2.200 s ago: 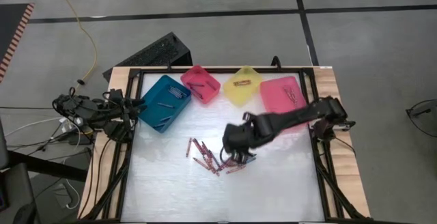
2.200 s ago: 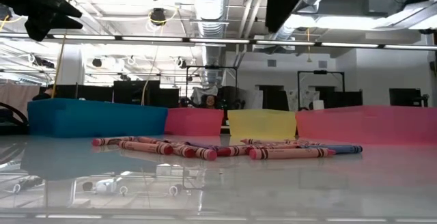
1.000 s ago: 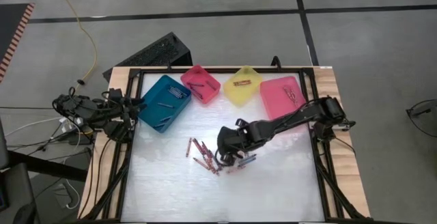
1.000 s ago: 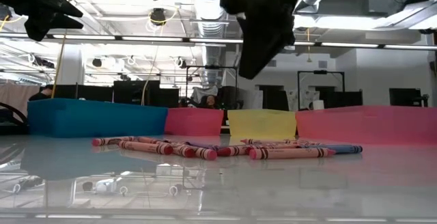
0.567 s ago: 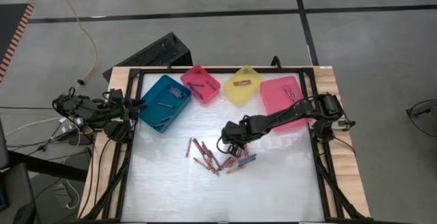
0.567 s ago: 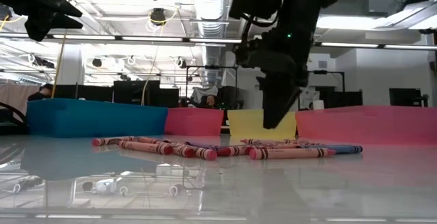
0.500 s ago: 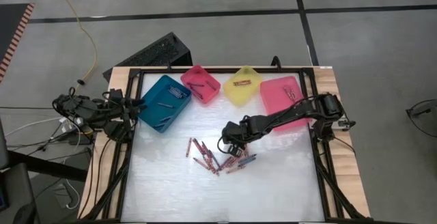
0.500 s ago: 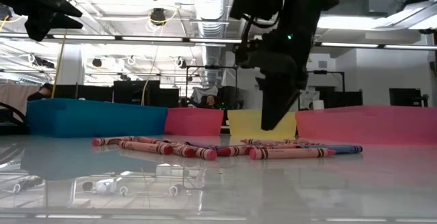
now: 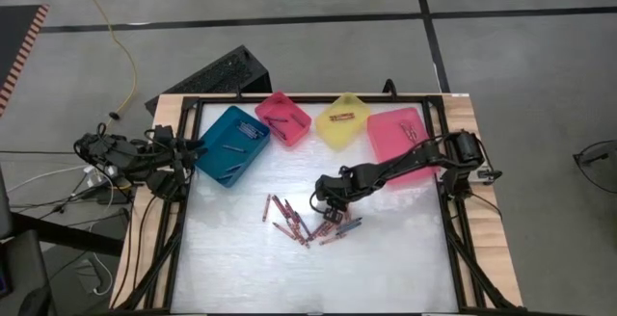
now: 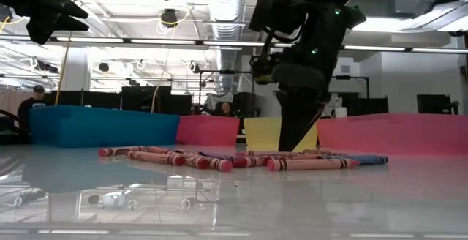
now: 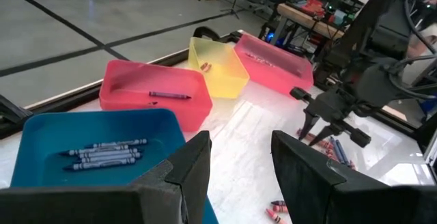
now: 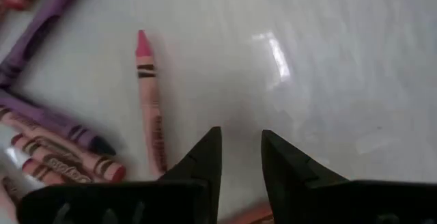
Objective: Sort crayons
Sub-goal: Put the pink crayon into the right pink bin
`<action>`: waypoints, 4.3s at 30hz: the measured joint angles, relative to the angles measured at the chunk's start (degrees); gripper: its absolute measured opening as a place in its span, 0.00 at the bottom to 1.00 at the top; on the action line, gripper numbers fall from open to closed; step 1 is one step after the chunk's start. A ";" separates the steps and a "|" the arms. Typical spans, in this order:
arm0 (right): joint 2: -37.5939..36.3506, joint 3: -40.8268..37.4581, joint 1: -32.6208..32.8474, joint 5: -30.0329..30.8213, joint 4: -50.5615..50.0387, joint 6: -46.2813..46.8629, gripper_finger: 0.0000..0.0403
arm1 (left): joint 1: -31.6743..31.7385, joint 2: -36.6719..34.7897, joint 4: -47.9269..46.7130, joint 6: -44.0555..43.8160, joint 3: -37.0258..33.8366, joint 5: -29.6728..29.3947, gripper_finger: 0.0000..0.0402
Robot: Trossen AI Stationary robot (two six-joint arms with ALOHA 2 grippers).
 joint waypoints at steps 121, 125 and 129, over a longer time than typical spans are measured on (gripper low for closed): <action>-32.98 -8.41 -20.50 9.70 -13.92 11.45 0.40 | 0.01 -0.02 -0.17 0.04 0.02 0.04 0.36; -30.66 -8.41 -10.27 11.86 -10.91 18.50 0.40 | 0.02 -0.02 -0.17 0.02 0.02 -0.05 0.36; -25.86 -8.41 -1.45 16.94 -8.72 25.81 0.40 | 0.02 -0.02 -0.17 0.00 0.02 -0.09 0.36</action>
